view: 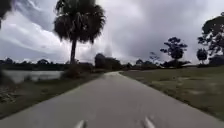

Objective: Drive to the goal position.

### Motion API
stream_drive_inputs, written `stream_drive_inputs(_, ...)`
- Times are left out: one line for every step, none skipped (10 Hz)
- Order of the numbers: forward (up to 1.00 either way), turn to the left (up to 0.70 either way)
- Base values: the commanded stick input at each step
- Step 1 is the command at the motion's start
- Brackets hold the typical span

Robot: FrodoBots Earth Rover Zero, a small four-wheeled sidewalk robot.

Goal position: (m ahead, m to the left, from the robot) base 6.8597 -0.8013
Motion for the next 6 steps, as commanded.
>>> stream_drive_inputs(0.7,0.0)
stream_drive_inputs(0.7,0.0)
stream_drive_inputs(0.7,0.0)
stream_drive_inputs(0.7,0.0)
stream_drive_inputs(0.7,0.0)
stream_drive_inputs(0.7,0.0)
